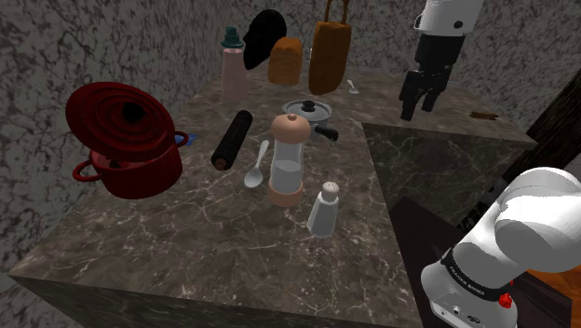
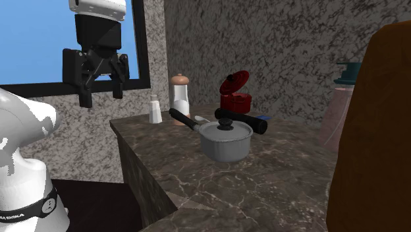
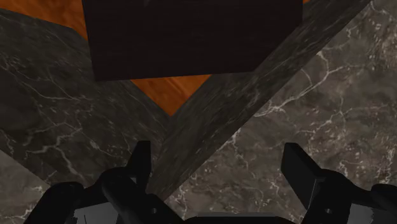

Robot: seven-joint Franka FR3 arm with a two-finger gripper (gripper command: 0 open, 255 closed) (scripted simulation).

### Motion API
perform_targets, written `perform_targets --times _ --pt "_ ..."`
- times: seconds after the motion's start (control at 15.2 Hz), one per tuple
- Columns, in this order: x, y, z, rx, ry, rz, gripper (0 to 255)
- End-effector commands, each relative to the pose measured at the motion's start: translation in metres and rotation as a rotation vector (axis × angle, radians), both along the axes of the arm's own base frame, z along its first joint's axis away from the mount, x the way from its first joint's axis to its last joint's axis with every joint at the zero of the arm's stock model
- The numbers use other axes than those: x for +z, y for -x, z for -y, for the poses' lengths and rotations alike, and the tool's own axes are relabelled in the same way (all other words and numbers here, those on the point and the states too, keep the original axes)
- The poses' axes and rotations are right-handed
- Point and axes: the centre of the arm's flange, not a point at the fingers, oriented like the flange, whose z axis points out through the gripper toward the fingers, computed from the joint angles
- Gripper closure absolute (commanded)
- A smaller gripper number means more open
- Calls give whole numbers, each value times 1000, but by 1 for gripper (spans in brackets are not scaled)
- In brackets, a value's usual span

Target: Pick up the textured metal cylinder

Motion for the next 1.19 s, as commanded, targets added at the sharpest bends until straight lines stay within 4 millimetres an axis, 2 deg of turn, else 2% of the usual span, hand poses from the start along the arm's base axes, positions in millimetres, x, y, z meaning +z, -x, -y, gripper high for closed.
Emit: perform_targets --times 0.0,0.53,1.12 --pt "0 0 0 0 0 0 0" --pt "-23 -50 -85 -140 6 33 0" --pt "-47 -122 -171 -297 14 70 0"
